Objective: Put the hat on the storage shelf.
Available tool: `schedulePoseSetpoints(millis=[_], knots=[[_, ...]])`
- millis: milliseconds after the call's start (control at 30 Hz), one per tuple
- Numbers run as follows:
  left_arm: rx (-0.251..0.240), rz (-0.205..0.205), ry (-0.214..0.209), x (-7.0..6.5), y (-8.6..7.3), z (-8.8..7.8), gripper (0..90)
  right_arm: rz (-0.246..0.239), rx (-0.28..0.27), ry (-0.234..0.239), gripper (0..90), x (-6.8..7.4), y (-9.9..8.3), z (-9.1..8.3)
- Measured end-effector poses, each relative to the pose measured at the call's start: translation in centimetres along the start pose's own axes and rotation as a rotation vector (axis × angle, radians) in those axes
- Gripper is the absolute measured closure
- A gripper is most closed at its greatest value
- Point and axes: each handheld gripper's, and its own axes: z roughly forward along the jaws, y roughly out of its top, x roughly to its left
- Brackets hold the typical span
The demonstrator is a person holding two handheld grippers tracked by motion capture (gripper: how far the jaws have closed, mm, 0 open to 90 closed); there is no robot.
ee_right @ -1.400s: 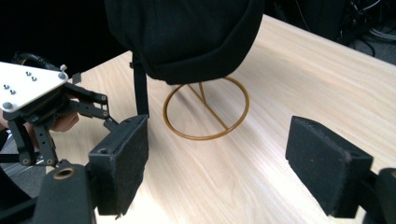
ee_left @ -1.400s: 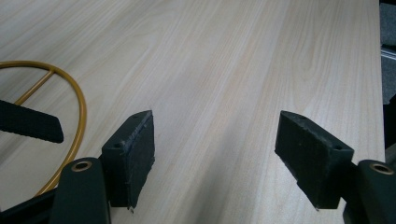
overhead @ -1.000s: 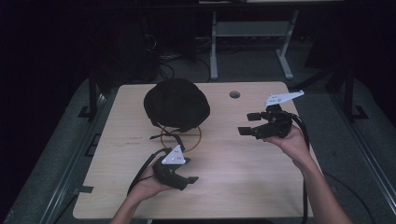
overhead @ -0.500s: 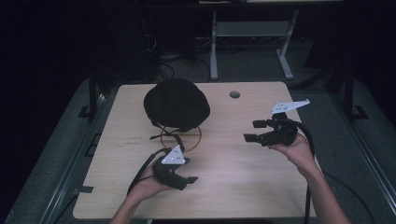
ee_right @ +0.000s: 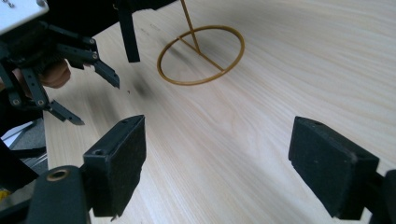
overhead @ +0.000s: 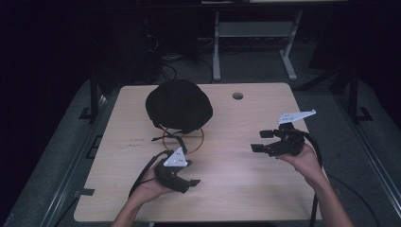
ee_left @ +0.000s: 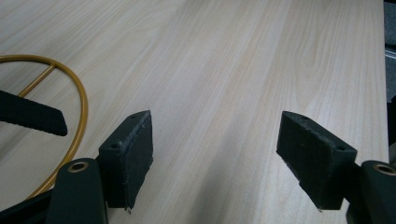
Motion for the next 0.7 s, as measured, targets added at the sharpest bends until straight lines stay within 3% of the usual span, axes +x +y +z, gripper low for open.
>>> schedulePoseSetpoints(millis=[700], knots=[[0.005, -0.010, 0.003, 0.1, -0.2, -0.1, 26.5, 0.053, -0.010, -0.009, 18.5, -0.6, -4.1, -1.1]])
